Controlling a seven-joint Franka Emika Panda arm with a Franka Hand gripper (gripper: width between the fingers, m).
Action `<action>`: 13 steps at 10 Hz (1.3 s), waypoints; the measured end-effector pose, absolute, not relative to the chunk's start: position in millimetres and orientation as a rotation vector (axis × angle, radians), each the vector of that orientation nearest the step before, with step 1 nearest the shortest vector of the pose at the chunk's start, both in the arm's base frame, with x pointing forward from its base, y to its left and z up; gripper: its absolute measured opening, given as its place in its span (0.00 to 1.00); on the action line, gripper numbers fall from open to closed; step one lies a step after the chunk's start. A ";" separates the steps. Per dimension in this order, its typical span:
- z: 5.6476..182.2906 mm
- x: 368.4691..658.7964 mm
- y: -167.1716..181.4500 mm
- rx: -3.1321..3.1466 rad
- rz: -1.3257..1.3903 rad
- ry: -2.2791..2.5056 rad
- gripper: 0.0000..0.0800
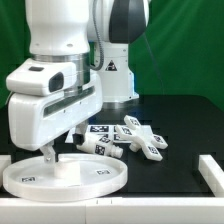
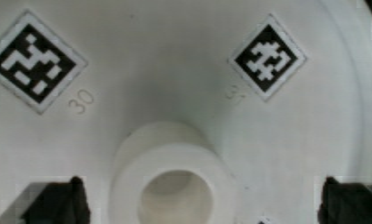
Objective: Assemble round table
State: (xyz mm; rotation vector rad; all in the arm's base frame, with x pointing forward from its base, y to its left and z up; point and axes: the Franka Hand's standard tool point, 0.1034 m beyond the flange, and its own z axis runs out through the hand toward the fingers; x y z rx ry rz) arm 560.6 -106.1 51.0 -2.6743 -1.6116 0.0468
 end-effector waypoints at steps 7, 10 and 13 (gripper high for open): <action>30.8 576.3 -106.2 -2.659 0.041 -1.624 0.76; 32.1 577.9 -106.6 -2.663 0.033 -1.627 0.53; 33.5 576.9 -100.7 -2.680 0.012 -1.621 0.53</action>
Offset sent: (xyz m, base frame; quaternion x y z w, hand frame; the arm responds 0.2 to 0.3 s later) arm 0.0189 0.0163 -0.0105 0.0114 0.0235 0.0161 0.9995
